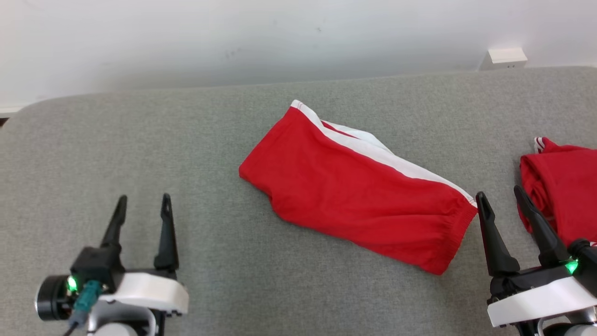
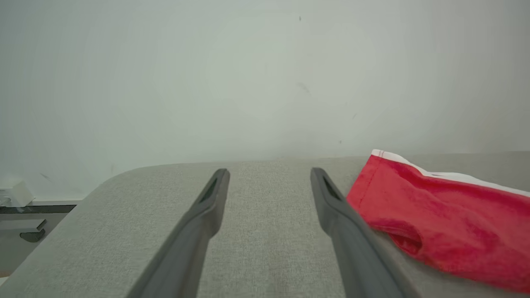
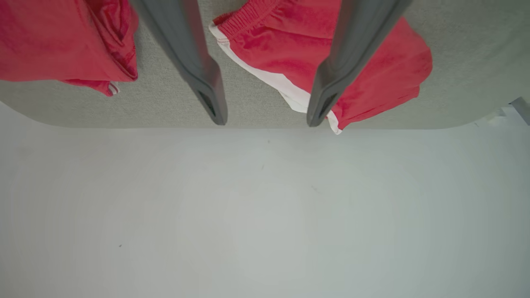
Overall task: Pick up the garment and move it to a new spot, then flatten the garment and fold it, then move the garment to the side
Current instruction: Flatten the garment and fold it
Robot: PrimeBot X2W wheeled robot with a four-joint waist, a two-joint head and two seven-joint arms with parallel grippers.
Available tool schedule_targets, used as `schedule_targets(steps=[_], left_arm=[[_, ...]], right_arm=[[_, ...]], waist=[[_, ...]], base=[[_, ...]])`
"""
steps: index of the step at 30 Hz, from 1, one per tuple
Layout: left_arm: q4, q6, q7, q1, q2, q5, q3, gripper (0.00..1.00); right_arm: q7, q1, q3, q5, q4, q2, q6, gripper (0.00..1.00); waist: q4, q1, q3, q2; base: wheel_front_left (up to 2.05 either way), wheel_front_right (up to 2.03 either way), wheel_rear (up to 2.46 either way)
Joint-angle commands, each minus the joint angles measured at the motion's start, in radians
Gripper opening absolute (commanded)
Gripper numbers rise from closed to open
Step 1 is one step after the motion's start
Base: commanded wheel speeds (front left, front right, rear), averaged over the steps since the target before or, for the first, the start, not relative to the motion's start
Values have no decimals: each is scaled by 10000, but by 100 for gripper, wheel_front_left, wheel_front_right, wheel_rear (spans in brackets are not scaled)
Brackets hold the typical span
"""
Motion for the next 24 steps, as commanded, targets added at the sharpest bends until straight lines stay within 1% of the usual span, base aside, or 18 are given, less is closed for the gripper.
schedule_targets(steps=[1,7,10,18,21,24], left_arm=[[-163,38,102,207,69,90,-42,100],[-466,136,419,547,137,108,-179,100],[-433,83,435,500,167,-18,-140,100],[-671,188,553,415,197,30,-195,100],[-704,86,639,-62,256,176,-299,100],[-459,-382,769,-1062,189,221,-567,100]], right_arm=[[82,166,-83,-80,-135,6,-26,100],[354,419,-232,-143,-451,159,-26,100],[411,438,-272,-174,-512,188,-26,100],[478,410,-332,-181,-632,219,-26,100],[485,353,-393,-163,-725,205,-26,100],[502,208,-405,-163,-843,161,-26,100]], waist=[[54,1,-69,0],[87,1,-112,0],[90,1,-94,0],[124,1,-6,0],[184,1,156,0],[231,1,437,0]], base=[[0,0,0],[0,0,0],[0,0,0],[0,0,0],[0,0,0],[0,0,0]])
